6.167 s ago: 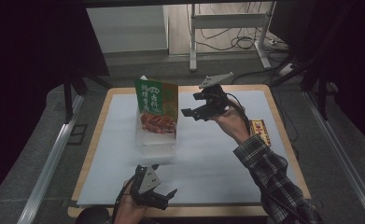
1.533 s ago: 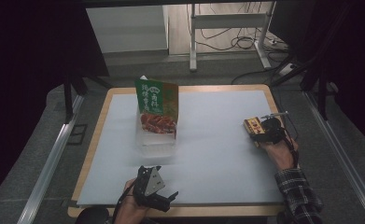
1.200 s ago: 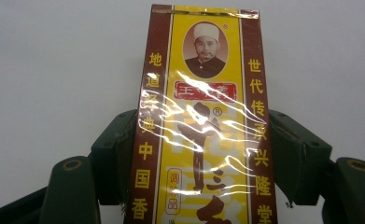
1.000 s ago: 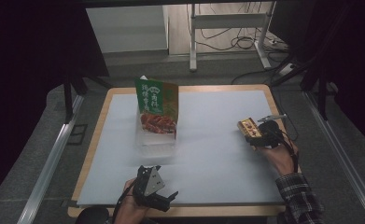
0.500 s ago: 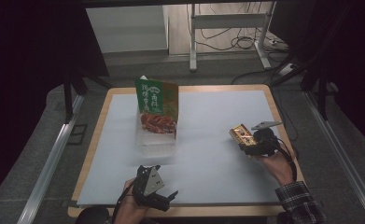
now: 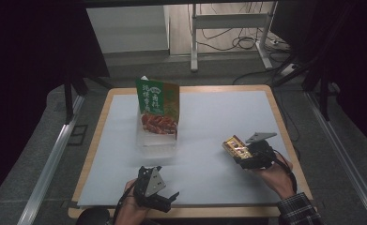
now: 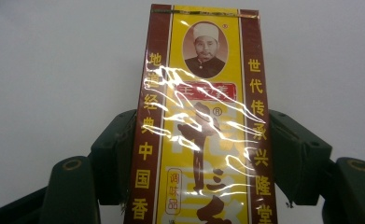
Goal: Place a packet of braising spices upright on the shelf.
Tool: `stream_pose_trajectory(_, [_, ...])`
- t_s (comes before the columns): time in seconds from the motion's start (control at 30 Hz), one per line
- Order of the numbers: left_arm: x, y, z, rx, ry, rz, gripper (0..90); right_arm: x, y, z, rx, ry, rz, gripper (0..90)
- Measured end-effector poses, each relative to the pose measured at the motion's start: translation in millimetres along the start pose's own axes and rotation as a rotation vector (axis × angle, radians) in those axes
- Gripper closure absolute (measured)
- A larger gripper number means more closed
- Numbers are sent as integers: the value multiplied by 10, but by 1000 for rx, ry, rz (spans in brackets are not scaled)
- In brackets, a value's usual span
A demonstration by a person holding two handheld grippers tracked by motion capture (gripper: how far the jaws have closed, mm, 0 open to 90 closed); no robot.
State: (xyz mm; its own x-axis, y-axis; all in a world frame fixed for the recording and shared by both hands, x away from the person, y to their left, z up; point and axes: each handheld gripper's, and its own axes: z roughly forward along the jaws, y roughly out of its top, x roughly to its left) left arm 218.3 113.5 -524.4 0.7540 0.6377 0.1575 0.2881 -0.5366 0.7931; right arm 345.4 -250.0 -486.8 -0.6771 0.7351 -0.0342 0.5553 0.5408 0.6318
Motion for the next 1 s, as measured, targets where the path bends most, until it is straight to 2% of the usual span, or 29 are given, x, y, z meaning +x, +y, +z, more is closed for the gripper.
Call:
stream_pose_trajectory(0.07, [4, 0, -4, 3, 1, 3, 0, 20, -20, 21, 12, -2, -16, 310])
stream_pose_trajectory(0.17, [6, 0, -6, 3, 0, 4, 0, 13, -51, 57, 31, 5, -16, 308])
stream_pose_trajectory(0.3, [1, 0, 0, 1, 0, 1, 0, -10, -91, 117, 77, 12, -34, 294])
stream_pose_trajectory(0.4, [4, -1, 1, 3, 0, 1, 0, -17, -102, 126, 79, 17, -31, 260])
stream_pose_trajectory(0.5, [6, -1, 1, 4, 1, 0, 0, -27, -83, 91, 63, 16, -20, 228])
stream_pose_trajectory(0.6, [2, 0, 4, 3, 0, 1, 0, -45, -69, 80, 68, 23, -17, 208])
stream_pose_trajectory(0.77, [-4, 12, -16, -11, 1, 8, 0, -64, -16, 82, 100, 47, -1, 176])
stream_pose_trajectory(0.87, [0, 6, -9, -1, 0, 11, 0, -58, 31, 92, 126, 26, -20, 176])
stream_pose_trajectory(1.0, [-5, 8, -7, -5, -1, 5, 0, -69, 103, 95, 154, 40, -16, 191])
